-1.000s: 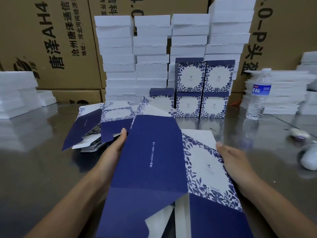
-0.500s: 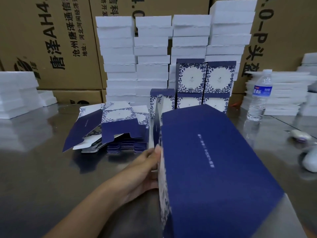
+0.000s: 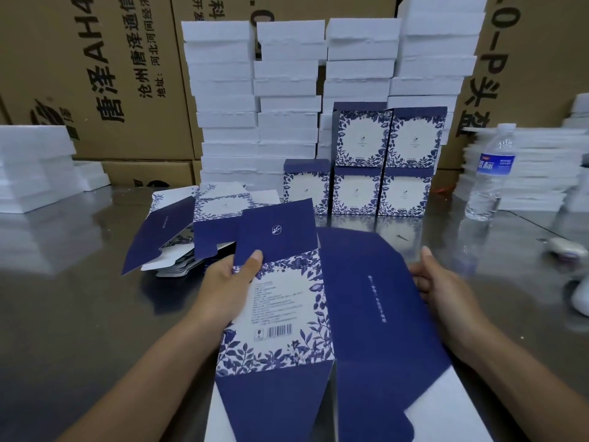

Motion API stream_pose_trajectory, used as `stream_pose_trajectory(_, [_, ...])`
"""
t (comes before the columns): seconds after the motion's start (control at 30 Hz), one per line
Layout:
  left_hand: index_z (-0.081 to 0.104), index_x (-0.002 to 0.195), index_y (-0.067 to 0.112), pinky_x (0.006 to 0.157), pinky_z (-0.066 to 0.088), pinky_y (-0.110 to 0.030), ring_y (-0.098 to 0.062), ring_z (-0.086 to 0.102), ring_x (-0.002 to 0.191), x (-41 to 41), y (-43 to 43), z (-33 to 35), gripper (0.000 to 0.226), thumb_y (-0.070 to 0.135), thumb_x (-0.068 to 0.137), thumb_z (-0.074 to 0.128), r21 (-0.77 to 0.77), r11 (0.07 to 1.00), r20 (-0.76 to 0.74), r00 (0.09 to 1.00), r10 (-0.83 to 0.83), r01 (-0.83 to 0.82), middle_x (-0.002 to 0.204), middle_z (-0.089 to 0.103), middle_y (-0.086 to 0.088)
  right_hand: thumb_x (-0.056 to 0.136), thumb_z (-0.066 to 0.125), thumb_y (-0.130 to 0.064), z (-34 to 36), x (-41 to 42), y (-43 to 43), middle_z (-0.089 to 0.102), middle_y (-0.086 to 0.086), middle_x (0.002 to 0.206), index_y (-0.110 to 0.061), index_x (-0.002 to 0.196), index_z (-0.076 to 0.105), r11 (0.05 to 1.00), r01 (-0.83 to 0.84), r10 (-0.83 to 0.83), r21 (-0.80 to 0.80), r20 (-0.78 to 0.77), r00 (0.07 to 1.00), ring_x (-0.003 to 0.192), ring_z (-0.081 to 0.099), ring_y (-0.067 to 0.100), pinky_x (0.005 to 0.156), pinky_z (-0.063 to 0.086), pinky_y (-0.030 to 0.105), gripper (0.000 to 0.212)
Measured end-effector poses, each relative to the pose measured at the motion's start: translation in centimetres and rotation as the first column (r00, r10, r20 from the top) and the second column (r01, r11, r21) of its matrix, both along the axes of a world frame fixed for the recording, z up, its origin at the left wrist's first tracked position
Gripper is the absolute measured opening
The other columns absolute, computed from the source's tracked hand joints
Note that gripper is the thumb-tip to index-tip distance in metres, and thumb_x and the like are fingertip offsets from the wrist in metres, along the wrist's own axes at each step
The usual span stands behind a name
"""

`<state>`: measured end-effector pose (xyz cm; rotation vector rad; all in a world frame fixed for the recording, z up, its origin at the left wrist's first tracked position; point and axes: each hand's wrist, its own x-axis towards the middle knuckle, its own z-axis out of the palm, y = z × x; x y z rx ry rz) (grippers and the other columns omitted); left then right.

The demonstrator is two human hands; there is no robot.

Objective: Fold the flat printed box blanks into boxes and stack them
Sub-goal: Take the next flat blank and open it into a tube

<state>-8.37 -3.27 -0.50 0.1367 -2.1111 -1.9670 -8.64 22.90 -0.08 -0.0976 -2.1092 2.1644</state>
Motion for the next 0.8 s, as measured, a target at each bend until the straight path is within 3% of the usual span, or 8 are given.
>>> stream_pose_trajectory(0.07, [0.068, 0.088, 0.024, 0.05, 0.046, -0.009, 0.0, 0.068, 0.063, -0.3, -0.2, -0.2, 0.015, 0.031, 0.094, 0.056, -0.013, 1.0, -0.049, 0.999, 0.017, -0.017, 0.071, 0.073, 0.016, 0.096, 0.041, -0.047, 0.1, 0.4, -0.3, 0.065, -0.001, 0.053, -0.01, 0.075, 0.066, 0.998, -0.046, 0.046, -0.043, -0.001, 0.999, 0.04, 0.057, 0.01, 0.036, 0.036, 0.014, 0.05])
stream_pose_trajectory(0.13, [0.067, 0.087, 0.025, 0.053, 0.047, -0.008, 0.001, 0.067, 0.065, -0.2, 0.1, -0.1, 0.014, 0.028, 0.094, 0.056, -0.05, 0.999, -0.085, 0.996, 0.015, -0.019, 0.071, 0.072, 0.017, 0.094, 0.046, -0.045, -0.2, 0.3, -0.3, 0.071, 0.001, 0.062, -0.013, 0.072, 0.071, 0.998, -0.059, 0.059, -0.01, 0.005, 0.998, 0.048, 0.066, 0.013, 0.039, 0.045, 0.016, 0.046])
stream_pose_trajectory(0.27, [0.066, 0.082, 0.017, 0.062, 0.049, -0.018, -0.009, 0.067, 0.068, -0.1, 0.4, 0.2, 0.025, 0.034, 0.094, 0.053, -0.031, 0.999, -0.08, 0.997, 0.008, -0.011, 0.072, 0.071, 0.008, 0.095, 0.049, -0.037, -0.4, -0.1, 0.1, 0.074, 0.009, 0.077, -0.013, 0.078, 0.075, 0.996, -0.059, 0.057, 0.062, 0.034, 0.998, 0.063, 0.071, 0.022, 0.057, 0.057, 0.03, 0.04])
stream_pose_trajectory(0.4, [0.057, 0.069, 0.021, 0.041, 0.036, -0.013, -0.002, 0.047, 0.037, 0.1, 0.8, 0.6, 0.041, 0.047, 0.097, 0.041, 0.01, 0.999, 0.087, 0.996, 0.037, -0.038, 0.044, 0.052, 0.012, 0.095, 0.049, -0.037, -0.4, -0.3, 0.6, 0.074, 0.005, 0.071, -0.019, 0.069, 0.076, 1.0, 0.011, -0.011, 0.017, 0.016, 1.0, 0.056, 0.069, 0.019, 0.045, 0.053, 0.026, 0.042])
stream_pose_trajectory(0.47, [0.059, 0.064, 0.022, 0.047, 0.038, -0.018, -0.003, 0.049, 0.037, 0.3, 0.9, 0.6, 0.045, 0.046, 0.097, 0.041, -0.035, 0.999, 0.111, 0.994, 0.002, 0.002, 0.044, 0.054, 0.01, 0.096, 0.048, -0.037, -0.4, -0.3, 0.5, 0.073, 0.002, 0.067, -0.015, 0.073, 0.074, 0.998, 0.054, -0.054, 0.016, 0.011, 0.998, 0.053, 0.068, 0.015, 0.043, 0.051, 0.023, 0.041])
stream_pose_trajectory(0.53, [0.048, 0.053, 0.022, 0.051, 0.03, -0.027, -0.007, 0.04, 0.034, 0.3, 0.8, 0.4, 0.05, 0.042, 0.098, 0.041, -0.092, 0.996, 0.091, 0.996, 0.017, -0.009, 0.04, 0.044, 0.009, 0.096, 0.049, -0.037, -0.4, -0.5, 0.5, 0.072, 0.0, 0.064, -0.016, 0.07, 0.072, 0.998, 0.07, -0.07, 0.005, 0.008, 0.998, 0.05, 0.067, 0.013, 0.039, 0.048, 0.02, 0.041])
stream_pose_trajectory(0.67, [0.034, 0.061, 0.019, 0.045, 0.02, -0.025, -0.007, 0.026, 0.035, -0.1, 0.4, 0.3, 0.042, 0.035, 0.099, 0.042, -0.123, 0.988, 0.022, 0.995, 0.093, -0.09, 0.039, 0.031, 0.012, 0.093, 0.052, -0.039, -0.3, -0.3, 0.0, 0.071, 0.0, 0.061, -0.018, 0.06, 0.072, 0.998, 0.051, -0.051, -0.022, -0.004, 0.999, 0.047, 0.066, 0.012, 0.035, 0.045, 0.018, 0.044])
stream_pose_trajectory(0.8, [0.035, 0.063, 0.017, 0.033, 0.021, -0.017, -0.006, 0.027, 0.033, -0.2, 0.1, 0.1, 0.041, 0.033, 0.099, 0.043, -0.152, 0.981, -0.003, 0.993, 0.118, -0.117, 0.04, 0.032, 0.011, 0.096, 0.049, -0.032, -0.6, -0.4, -0.3, 0.068, 0.008, 0.063, 0.002, 0.078, 0.067, 0.992, 0.064, -0.062, 0.107, -0.015, 0.998, 0.046, 0.061, 0.013, 0.041, 0.047, 0.018, 0.043])
